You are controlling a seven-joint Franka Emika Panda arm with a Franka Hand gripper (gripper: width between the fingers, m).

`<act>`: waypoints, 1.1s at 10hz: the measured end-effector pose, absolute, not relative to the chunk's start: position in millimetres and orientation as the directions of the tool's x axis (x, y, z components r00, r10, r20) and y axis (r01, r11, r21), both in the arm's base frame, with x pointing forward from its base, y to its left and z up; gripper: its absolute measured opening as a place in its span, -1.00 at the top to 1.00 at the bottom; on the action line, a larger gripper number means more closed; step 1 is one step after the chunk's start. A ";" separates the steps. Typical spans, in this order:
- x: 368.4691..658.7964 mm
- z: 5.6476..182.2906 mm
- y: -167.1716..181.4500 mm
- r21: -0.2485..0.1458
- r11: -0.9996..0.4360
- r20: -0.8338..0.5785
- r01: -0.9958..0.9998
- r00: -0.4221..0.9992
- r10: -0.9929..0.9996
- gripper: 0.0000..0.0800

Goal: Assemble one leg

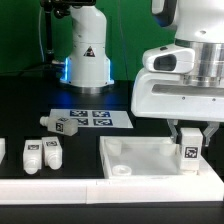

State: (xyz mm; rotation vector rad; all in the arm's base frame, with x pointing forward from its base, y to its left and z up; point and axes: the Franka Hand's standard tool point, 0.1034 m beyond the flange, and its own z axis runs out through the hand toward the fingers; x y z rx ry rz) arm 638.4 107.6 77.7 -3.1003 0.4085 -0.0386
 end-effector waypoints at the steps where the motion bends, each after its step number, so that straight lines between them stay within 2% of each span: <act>1: 638.5 77.2 107.9 -0.019 -0.931 0.020 -0.364 0.931 -0.364 0.28; 3: 638.5 76.7 108.9 -0.028 -0.798 0.010 -0.603 0.798 -0.603 0.28; 5: 639.6 76.4 112.5 -0.042 -0.464 -0.016 -0.885 0.465 -0.885 0.28; 7: 639.7 76.1 120.6 -0.041 -0.129 -0.031 -0.991 0.130 -0.991 0.28; 9: 639.3 76.1 122.9 -0.042 -0.144 -0.030 -0.989 0.146 -0.989 0.28; 10: 640.0 76.3 122.0 -0.051 -0.249 -0.024 -0.967 0.250 -0.968 0.00; 11: 643.2 76.5 116.5 -0.073 -0.436 -0.006 -0.897 0.437 -0.899 -0.45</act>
Offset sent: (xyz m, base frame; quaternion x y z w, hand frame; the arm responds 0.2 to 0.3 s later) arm 0.0039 -0.0085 0.0005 -0.0118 -0.0069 0.3932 0.9193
